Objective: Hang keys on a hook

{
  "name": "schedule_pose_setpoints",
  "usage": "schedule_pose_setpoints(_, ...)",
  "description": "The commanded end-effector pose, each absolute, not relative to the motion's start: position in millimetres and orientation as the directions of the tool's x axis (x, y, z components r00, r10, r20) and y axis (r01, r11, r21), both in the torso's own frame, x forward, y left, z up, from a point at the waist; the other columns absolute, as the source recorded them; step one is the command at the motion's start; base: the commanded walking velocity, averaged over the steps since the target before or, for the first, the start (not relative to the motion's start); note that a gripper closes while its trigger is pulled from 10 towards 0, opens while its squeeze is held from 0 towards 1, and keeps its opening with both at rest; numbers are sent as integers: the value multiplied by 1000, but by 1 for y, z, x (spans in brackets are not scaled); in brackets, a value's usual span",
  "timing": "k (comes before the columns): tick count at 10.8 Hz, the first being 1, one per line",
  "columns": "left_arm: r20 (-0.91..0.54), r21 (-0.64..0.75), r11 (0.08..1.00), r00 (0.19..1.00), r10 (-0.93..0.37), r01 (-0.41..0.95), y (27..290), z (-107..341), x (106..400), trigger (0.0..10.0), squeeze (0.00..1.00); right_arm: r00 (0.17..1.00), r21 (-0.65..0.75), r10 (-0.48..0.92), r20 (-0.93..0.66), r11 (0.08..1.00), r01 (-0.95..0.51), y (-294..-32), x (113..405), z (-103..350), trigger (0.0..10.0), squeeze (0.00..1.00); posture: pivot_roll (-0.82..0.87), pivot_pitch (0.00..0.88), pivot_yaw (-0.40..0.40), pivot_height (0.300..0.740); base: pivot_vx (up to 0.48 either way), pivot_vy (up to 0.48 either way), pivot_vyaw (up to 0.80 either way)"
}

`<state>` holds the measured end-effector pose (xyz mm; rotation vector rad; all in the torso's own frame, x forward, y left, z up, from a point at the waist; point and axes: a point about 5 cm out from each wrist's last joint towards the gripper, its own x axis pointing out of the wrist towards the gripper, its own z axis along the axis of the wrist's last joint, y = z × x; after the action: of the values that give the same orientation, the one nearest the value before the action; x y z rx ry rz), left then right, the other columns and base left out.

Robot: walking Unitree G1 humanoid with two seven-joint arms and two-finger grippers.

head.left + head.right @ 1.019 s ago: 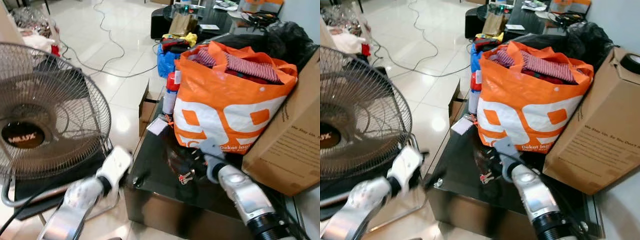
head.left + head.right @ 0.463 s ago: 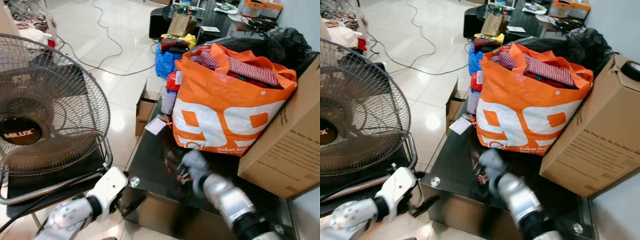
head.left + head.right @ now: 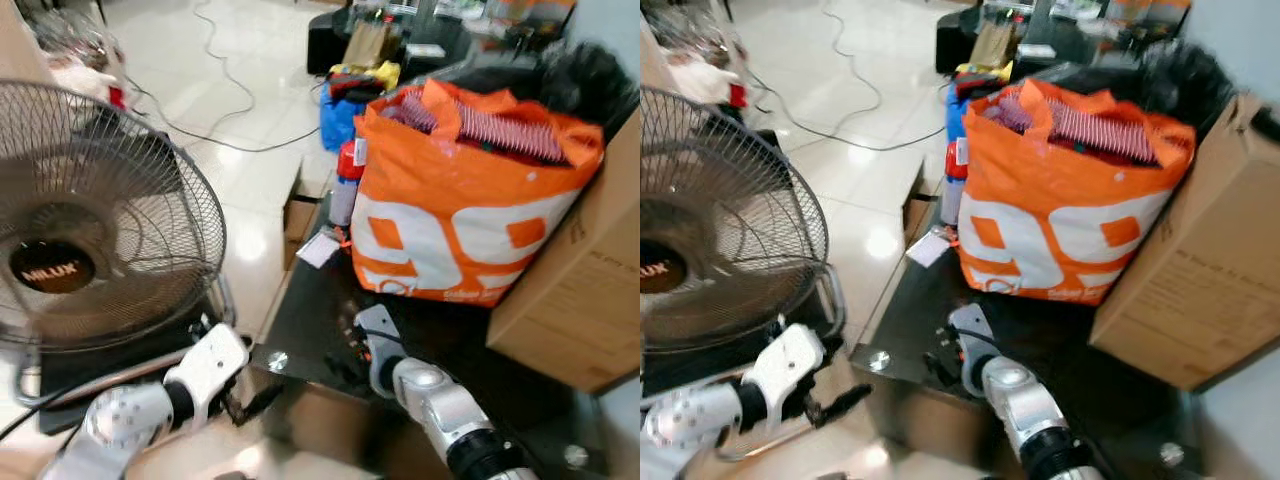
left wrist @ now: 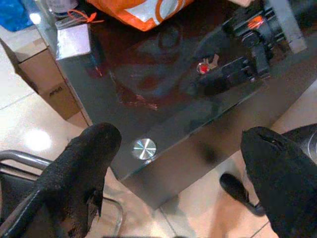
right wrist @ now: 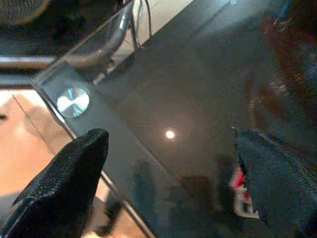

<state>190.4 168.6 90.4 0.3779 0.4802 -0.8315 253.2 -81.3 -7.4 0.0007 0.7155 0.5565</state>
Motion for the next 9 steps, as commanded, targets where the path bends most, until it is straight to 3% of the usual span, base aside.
schedule_pose_setpoints(1, -552, 119, 590, 547, -629, 799, 167, 91, 192, 10000, 208, 648, 197, 464, -603, 875, -443, -84, 253, -5, 10000, 0, -62, 53, 34, 740, 0, 0, 0)
schedule_pose_setpoints(4, -566, 121, 557, 518, -641, 822, 169, 92, 197, 10000, 212, 720, 127, 368, -588, 922, -367, -82, 257, -6, 10000, 0, -54, 81, 66, 740, 0, 0, 0)
schedule_pose_setpoints(7, -570, 115, 551, 509, -645, 827, 169, 92, 198, 10000, 212, 710, 19, 280, -646, 936, -352, -91, 256, -13, 10000, 0, -57, 82, 61, 740, 0, 0, 0)
schedule_pose_setpoints(8, -568, 115, 551, 510, -647, 827, 168, 91, 198, 10000, 212, 694, -4, 270, -668, 931, -366, -93, 253, -18, 7412, 0, -57, 78, 56, 740, 0, 0, 0)
schedule_pose_setpoints(9, -567, 115, 553, 511, -646, 826, 168, 91, 199, 10000, 204, 684, -12, 265, -680, 928, -371, -96, 253, -20, 3333, 0, -56, 77, 52, 740, 0, 0, 0)
